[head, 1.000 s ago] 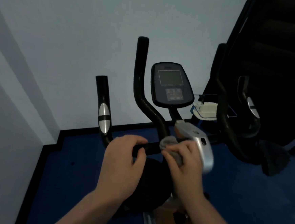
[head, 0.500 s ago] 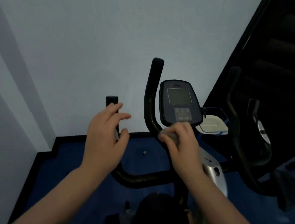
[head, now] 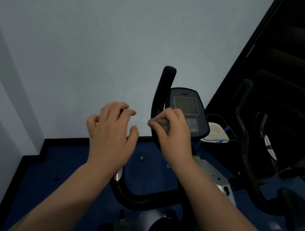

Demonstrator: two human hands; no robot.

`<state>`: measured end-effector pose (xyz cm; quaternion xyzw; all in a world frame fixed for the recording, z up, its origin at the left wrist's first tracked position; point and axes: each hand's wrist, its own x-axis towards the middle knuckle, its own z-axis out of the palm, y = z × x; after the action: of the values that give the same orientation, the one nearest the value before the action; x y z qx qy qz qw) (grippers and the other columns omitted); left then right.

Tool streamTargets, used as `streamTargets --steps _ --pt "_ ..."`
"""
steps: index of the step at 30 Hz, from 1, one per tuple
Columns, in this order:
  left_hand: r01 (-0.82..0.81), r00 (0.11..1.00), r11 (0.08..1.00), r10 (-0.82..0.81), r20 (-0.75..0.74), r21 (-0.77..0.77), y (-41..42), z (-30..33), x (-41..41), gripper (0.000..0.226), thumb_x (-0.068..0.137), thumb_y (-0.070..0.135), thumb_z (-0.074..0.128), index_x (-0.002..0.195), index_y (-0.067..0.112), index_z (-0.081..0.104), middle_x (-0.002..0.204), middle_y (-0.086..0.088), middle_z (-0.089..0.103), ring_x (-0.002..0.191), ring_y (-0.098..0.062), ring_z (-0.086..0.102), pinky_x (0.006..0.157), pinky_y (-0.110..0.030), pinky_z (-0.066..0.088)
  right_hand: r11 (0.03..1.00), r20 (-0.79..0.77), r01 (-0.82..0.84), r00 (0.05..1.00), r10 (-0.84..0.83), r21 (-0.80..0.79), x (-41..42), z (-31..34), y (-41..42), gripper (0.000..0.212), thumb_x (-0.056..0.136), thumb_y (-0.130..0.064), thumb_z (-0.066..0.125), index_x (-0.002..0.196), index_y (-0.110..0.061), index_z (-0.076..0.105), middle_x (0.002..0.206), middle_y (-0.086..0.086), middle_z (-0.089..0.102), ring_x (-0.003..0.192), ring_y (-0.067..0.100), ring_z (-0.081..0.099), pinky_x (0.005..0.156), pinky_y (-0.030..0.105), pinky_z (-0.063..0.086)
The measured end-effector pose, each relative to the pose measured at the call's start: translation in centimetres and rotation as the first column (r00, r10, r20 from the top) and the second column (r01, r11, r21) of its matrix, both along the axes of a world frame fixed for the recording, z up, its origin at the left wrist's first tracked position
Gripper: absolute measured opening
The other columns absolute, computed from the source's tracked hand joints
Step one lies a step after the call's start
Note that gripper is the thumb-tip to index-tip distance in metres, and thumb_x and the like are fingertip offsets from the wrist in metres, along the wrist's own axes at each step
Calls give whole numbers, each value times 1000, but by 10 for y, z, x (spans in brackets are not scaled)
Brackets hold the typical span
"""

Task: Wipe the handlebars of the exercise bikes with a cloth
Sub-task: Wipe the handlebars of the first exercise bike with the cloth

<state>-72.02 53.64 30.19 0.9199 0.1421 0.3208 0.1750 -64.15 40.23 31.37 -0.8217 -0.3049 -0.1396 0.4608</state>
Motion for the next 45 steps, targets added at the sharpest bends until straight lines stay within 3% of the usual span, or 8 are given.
streamTargets --steps 3,12,18,30,35,38,43,45 --pt "10 1000 1000 -10 8 6 1 1 -1 28 83 27 55 110 24 63 124 7 55 122 -11 39 83 -25 9 998 46 39 998 -37 -47 -11 -15 -21 16 85 -22 68 82 -29 54 94 -13 49 89 6 56 72 22 48" --pt "-36 997 998 39 -68 49 -1 4 -2 22 79 23 65 101 24 67 124 6 56 121 -12 40 83 -26 9 992 30 106 994 -108 72 23 10 18 12 87 -22 66 83 -16 56 96 -1 53 83 14 61 73 37 53" --pt "-70 997 997 71 -18 30 -6 1 3 20 79 25 58 96 25 67 122 5 57 119 -13 41 83 -27 11 998 -45 -61 997 62 22 8 -13 -31 17 82 -18 70 76 -27 57 88 -11 55 83 -2 56 69 5 40" --pt "-93 996 995 93 -9 45 -6 -1 6 18 76 25 58 91 26 68 120 6 58 117 -12 41 82 -27 11 990 -150 -139 979 138 5 22 -1 -34 13 81 -20 72 75 -23 60 86 -7 59 80 -4 56 66 8 40" --pt "-94 995 995 95 -27 36 -7 0 6 19 74 19 71 91 27 67 119 6 58 116 -12 42 82 -28 12 931 66 2 997 -28 366 53 49 -7 13 84 -13 67 86 -24 59 97 5 59 90 -2 56 76 5 39" --pt "-99 995 994 100 -23 43 -7 0 6 16 75 21 66 90 27 67 119 6 58 116 -11 41 81 -28 12 880 -39 4 999 17 476 57 53 20 20 87 -16 64 84 -32 52 93 5 62 83 7 60 69 27 53" --pt "-118 993 993 118 -27 12 -11 2 6 16 74 19 70 88 26 67 118 5 58 116 -11 40 82 -27 11 969 -134 13 991 21 249 47 9 1 17 85 -13 65 76 -18 52 86 8 62 80 13 61 71 34 52" --pt "-115 993 993 116 -36 15 -10 3 5 16 74 19 72 87 26 68 118 6 58 116 -11 41 82 -27 11 943 -66 61 997 -41 326 54 25 -3 17 83 -16 70 75 -25 58 92 6 60 81 3 59 73 21 49"
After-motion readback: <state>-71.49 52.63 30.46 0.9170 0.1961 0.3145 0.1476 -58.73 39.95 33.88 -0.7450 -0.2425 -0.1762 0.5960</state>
